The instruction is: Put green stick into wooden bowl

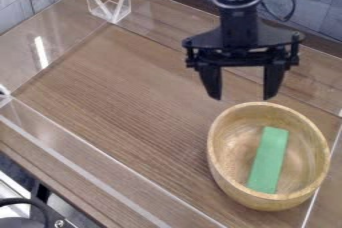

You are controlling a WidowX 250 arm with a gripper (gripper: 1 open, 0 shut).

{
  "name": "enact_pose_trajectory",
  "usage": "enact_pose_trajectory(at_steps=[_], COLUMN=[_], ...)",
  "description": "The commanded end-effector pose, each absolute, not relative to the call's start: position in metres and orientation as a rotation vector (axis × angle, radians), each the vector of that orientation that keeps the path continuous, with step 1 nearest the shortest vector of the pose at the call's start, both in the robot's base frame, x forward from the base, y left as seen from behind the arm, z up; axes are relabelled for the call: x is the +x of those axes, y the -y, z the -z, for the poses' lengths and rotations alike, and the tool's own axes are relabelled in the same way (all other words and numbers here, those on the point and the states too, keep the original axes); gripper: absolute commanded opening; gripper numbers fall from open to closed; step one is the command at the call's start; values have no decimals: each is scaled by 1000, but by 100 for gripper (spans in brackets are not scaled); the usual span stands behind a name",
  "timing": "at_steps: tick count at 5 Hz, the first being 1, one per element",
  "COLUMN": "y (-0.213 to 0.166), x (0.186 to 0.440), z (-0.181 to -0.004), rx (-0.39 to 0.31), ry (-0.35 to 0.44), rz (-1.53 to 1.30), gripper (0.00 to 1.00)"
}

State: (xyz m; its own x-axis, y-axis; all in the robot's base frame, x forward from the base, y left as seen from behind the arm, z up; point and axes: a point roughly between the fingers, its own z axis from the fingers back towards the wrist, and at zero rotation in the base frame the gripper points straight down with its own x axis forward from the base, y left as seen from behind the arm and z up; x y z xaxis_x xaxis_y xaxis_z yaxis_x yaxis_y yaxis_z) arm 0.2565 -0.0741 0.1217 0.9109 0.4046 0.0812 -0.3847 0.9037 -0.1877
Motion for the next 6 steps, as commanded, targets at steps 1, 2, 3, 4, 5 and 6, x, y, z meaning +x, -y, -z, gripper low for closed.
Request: enact_pose_trajectory(at_steps=[1,2,3,4,5,6], y=[77,76,82,85,90,89], x=[262,261,267,272,282,289], z=[-147,-154,-147,-138,-137,-138], rx=[-196,-200,-200,-195,-208,-214], ry=[187,201,207,208,195,190], rz=[-463,-528,-569,-582,-447,-372], gripper=[100,100,100,100,100,100])
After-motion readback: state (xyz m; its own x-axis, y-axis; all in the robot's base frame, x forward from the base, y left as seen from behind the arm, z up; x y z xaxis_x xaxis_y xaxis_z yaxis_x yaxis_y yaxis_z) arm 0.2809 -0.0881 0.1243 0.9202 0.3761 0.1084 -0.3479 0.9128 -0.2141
